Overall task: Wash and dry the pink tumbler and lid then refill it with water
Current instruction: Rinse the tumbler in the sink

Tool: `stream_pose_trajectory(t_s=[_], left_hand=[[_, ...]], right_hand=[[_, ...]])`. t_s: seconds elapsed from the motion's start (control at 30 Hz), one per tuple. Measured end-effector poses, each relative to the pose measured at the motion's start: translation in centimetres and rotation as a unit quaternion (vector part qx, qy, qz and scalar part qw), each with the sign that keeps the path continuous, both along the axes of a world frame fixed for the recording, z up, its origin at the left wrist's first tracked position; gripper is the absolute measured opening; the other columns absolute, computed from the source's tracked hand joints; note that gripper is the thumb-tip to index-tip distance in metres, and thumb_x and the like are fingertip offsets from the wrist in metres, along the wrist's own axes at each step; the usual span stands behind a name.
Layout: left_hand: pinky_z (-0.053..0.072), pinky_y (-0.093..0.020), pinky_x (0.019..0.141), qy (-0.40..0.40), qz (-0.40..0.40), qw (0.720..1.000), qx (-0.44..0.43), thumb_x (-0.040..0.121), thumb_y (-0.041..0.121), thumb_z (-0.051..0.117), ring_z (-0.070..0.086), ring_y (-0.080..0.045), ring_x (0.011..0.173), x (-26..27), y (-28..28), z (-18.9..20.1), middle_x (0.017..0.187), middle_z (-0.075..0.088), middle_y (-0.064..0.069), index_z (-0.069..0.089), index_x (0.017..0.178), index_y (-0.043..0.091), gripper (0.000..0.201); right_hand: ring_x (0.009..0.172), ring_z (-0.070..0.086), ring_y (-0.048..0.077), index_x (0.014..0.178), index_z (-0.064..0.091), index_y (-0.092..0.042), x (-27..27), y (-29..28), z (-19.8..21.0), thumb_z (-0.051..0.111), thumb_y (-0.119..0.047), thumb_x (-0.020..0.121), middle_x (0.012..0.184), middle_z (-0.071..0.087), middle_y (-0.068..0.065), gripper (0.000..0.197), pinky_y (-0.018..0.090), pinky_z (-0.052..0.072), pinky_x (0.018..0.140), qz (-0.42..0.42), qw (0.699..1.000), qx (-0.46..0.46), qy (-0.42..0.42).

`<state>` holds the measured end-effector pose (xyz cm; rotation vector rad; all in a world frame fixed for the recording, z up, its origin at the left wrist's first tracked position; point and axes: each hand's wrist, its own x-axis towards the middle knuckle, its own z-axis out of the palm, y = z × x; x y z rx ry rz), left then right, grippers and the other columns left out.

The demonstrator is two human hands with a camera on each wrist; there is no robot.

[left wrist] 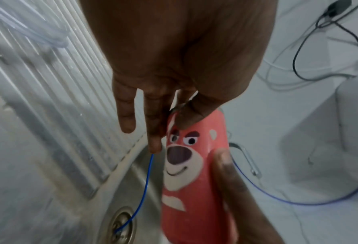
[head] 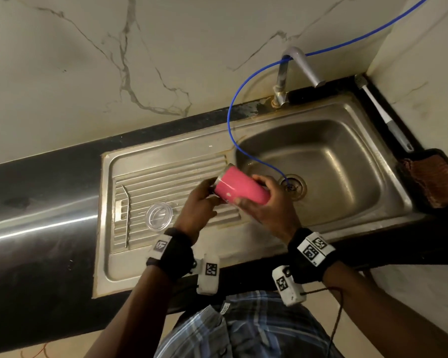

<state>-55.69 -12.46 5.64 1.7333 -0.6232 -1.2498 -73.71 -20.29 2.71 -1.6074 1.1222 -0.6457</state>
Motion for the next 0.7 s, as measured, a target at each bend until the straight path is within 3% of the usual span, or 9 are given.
stream_pose_trajectory(t_s=[0.1,0.27,0.4,0.47,0.57,0.7], left_hand=[[0.049,-0.037,0.083,0.008,0.059,0.998,-0.027,0.094,-0.011,0.053,0.065,-0.016,0.095,3.0,0.6,0.9,0.130,0.069,-0.002,0.048,0.150,0.027,0.068],[0.054,-0.016,0.070,-0.031,0.059,0.996,-0.055,0.092,-0.021,0.040,0.065,-0.016,0.102,6.8,0.4,0.7,0.138,0.068,-0.008,0.041,0.157,0.022,0.079],[0.054,-0.024,0.084,-0.047,0.058,0.996,-0.039,0.088,-0.023,0.041,0.064,-0.025,0.122,8.9,0.3,0.2,0.139,0.068,0.001,0.041,0.157,0.028,0.085],[0.053,-0.030,0.089,-0.050,0.058,0.997,-0.031,0.088,-0.022,0.042,0.064,-0.026,0.123,9.7,0.3,-0.3,0.139,0.068,0.003,0.041,0.157,0.028,0.085],[0.054,-0.032,0.090,-0.047,0.052,0.997,-0.027,0.086,-0.021,0.043,0.062,-0.027,0.120,10.6,0.7,-1.0,0.142,0.067,-0.001,0.040,0.157,0.026,0.085],[0.054,-0.032,0.089,-0.037,0.042,0.998,-0.029,0.089,-0.020,0.045,0.062,-0.029,0.128,11.3,0.9,-1.5,0.146,0.064,-0.003,0.041,0.158,0.024,0.082]], right_hand=[[0.109,0.063,0.006,0.138,0.050,-0.029,3.1,0.1,-0.6,0.095,-0.044,0.066,0.129,0.060,-0.006,0.086,0.031,0.059,0.090,0.071,0.997,0.010,-0.002],[0.118,0.059,0.014,0.142,0.049,-0.020,8.7,-0.9,-2.1,0.097,-0.030,0.062,0.136,0.050,-0.002,0.094,0.038,0.050,0.105,0.129,0.990,-0.029,0.039],[0.120,0.058,0.012,0.143,0.047,-0.019,11.4,-1.5,-3.3,0.096,-0.026,0.063,0.136,0.049,-0.002,0.094,0.035,0.049,0.106,0.129,0.991,-0.025,0.037],[0.123,0.057,0.013,0.144,0.046,-0.021,12.2,-1.4,-3.9,0.096,-0.028,0.062,0.137,0.049,-0.002,0.096,0.036,0.049,0.107,0.132,0.990,-0.018,0.042],[0.122,0.057,0.013,0.143,0.046,-0.021,13.0,-1.0,-4.8,0.098,-0.028,0.061,0.137,0.049,-0.003,0.097,0.035,0.048,0.107,0.130,0.990,-0.013,0.046],[0.124,0.056,0.013,0.144,0.045,-0.020,13.7,-0.6,-5.3,0.098,-0.026,0.063,0.140,0.048,-0.002,0.096,0.031,0.048,0.107,0.122,0.991,-0.014,0.056]])
